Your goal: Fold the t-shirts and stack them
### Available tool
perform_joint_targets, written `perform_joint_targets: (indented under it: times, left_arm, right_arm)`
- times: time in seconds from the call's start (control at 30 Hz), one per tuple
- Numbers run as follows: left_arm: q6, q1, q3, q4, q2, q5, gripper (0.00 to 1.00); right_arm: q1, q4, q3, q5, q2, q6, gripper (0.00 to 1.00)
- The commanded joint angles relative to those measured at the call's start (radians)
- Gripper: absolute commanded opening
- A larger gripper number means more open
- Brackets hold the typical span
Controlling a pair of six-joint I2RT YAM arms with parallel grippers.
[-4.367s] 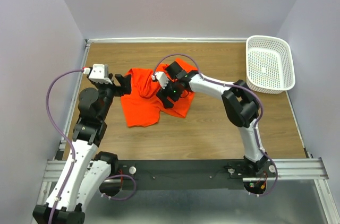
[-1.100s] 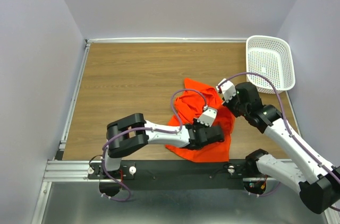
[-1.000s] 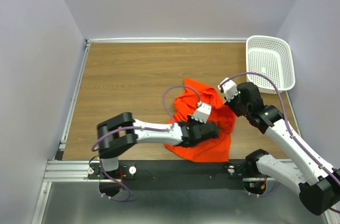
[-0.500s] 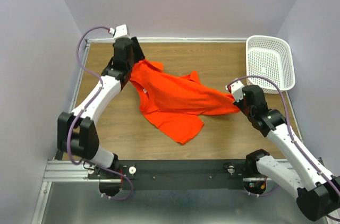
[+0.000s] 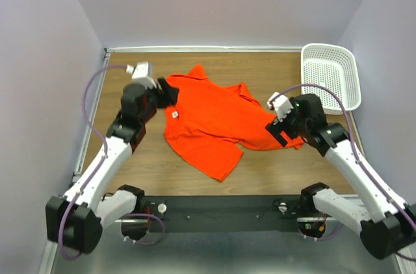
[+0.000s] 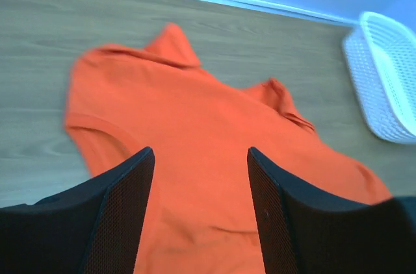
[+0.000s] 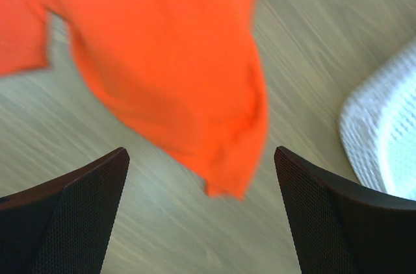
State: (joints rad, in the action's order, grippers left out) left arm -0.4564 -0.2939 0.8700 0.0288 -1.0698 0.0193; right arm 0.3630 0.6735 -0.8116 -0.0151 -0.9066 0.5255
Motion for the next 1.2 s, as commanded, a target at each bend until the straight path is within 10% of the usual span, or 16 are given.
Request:
perform_joint_targets:
  times: [0.0,0.3,0.67,0.8,0.9,1.17]
  left_arm:
    - [-0.206,-0.079,-0.305,-0.113,0.135,0.215,0.68]
    - [-0.461,-0.454,-0.476,-0.283,0.087,-0.007,0.67]
    - [-0.38,-0.678,-0.274,-0.311,-0.32,-0.146,0.66]
    - [-0.331,-0.7,-0.183,-0.293,-0.445,-0.176,0.67]
    - [-0.309,-0.705,-0.14,-0.285,-0.542,-0.154,0.67]
    - [-0.415,-0.769,-0.262,-0.27,-0.573,-0.105,0.62]
  right_arm:
    - [-0.001,-0.108,-0.098,0.411,-0.207,0.004,1.0]
    - [-0.004,-0.216,-0.624,0.319,-0.936,-0.205,0.81]
    - [-0.01,-0.23,-0.804,0.152,-1.193,-0.217,0.78]
    - [-0.016,-0.23,-0.847,0.118,-1.233,-0.223,0.54]
    - [-0.029,-0.236,-0.892,0.055,-1.241,-0.231,0.01]
    - [-0.163,-0.351,-1.199,-0.316,-1.314,-0.254,0.01]
